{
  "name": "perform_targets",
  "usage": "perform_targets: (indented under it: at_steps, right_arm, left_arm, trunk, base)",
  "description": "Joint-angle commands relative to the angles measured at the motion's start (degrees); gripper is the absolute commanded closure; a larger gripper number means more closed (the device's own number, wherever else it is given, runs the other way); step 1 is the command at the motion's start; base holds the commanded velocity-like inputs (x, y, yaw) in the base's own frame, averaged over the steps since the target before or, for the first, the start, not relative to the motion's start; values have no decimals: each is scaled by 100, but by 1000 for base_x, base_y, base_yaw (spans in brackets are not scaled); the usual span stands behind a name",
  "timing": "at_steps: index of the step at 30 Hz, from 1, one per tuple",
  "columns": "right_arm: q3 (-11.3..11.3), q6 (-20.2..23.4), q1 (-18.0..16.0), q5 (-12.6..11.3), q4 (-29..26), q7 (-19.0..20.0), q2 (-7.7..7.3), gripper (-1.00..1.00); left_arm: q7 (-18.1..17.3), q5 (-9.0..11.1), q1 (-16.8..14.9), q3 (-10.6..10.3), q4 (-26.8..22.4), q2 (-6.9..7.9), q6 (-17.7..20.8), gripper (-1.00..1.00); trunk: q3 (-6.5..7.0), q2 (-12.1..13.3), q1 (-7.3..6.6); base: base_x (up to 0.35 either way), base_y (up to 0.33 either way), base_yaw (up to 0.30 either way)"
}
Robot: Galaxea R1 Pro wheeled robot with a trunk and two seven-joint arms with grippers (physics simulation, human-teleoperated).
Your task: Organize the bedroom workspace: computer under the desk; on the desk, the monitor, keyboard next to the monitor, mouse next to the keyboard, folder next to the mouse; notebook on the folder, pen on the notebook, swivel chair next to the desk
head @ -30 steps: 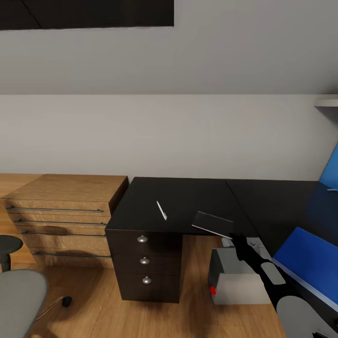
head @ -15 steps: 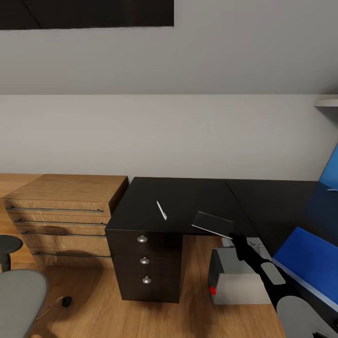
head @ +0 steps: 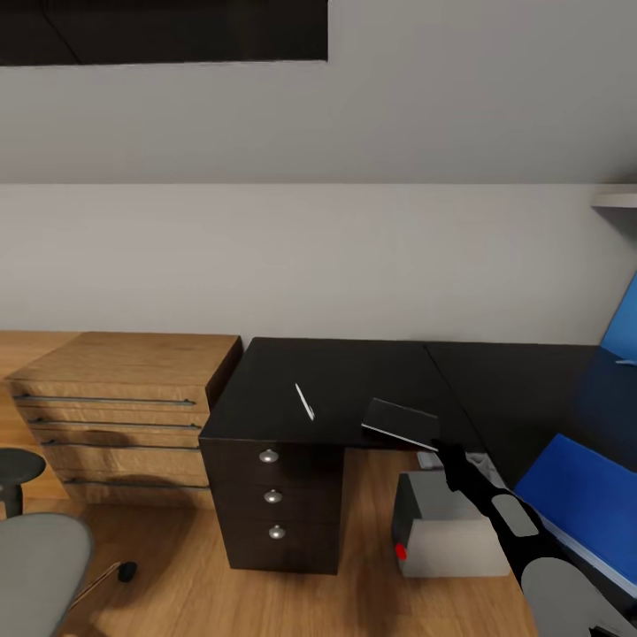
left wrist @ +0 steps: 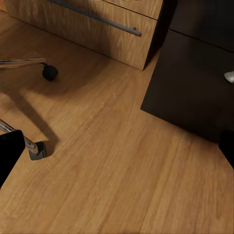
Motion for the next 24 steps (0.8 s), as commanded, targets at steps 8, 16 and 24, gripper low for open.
perform_targets:
  at_steps: [8,16,24]
  right_arm:
    - [-29,48,-4,-8,-12,0,2,100]
    - [-9,80,-4,0,-48,-11,-10,100]
    - [92,423,-4,114,-363,-64,-29,100]
  left_arm:
    - [16,-34,2,17,-10,-5,-1,-100]
    - [11,-39,2,15,-10,-7,-1,-100]
    - [9,-42,2,8,-10,-13,-1,-100]
  trunk:
    - [140,320,-177]
    - [283,641,-352]
    - [427,962,-528]
  base:
    - [0,0,0]
    - [0,0,0]
    - [0,0,0]
